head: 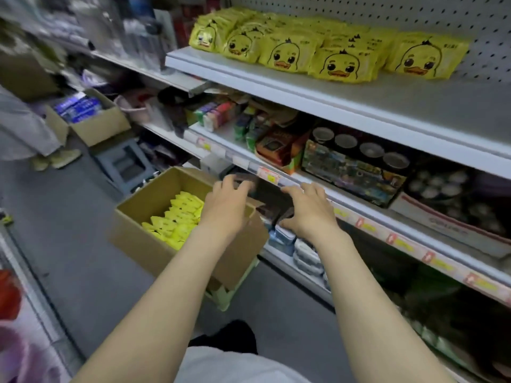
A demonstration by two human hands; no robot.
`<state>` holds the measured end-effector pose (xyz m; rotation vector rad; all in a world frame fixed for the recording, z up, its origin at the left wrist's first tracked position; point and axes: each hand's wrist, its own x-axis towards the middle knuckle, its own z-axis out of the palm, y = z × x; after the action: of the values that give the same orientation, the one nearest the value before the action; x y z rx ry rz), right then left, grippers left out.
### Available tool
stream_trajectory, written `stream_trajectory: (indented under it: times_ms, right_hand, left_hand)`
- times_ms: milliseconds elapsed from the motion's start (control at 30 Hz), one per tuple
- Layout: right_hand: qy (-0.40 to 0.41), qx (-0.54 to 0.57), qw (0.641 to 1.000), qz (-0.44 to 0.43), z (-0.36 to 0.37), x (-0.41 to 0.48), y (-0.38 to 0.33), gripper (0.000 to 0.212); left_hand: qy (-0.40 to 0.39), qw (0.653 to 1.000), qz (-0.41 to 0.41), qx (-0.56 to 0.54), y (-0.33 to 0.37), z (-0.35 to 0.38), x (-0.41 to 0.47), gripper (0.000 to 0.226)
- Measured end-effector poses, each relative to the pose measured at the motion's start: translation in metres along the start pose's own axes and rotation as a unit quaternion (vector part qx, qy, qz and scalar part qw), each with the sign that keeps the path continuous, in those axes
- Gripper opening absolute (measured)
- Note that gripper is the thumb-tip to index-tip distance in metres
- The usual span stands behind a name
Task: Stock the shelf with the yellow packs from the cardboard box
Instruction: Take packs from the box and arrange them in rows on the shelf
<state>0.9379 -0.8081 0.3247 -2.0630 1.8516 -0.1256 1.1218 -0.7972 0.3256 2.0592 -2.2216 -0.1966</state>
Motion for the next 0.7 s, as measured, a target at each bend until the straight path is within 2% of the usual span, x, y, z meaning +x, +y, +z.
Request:
stream_trajectory:
  times_ms: [367, 567, 700]
  right_hand:
    - [-0.100, -0.028, 0.993, -0.061, 0.062, 0.075, -0.102, 0.078]
    - [-0.152, -0.039, 0.987, -0.031, 0.126, 0.160, -0.155, 0.068]
    - [-0.215, -0.025, 0.976, 0.009, 0.178, 0.215, -0.180, 0.059]
  left_hand:
    - [-0.076, 0.988, -0.129, -0.037, -0.132, 0.023, 0.018, 0.084]
    - [-0.152, 0.976, -0.142, -0.068, -0.240, 0.063, 0.079, 0.081]
    - [-0.225, 0.963, -0.136, -0.066, -0.315, 0.096, 0.122, 0.078]
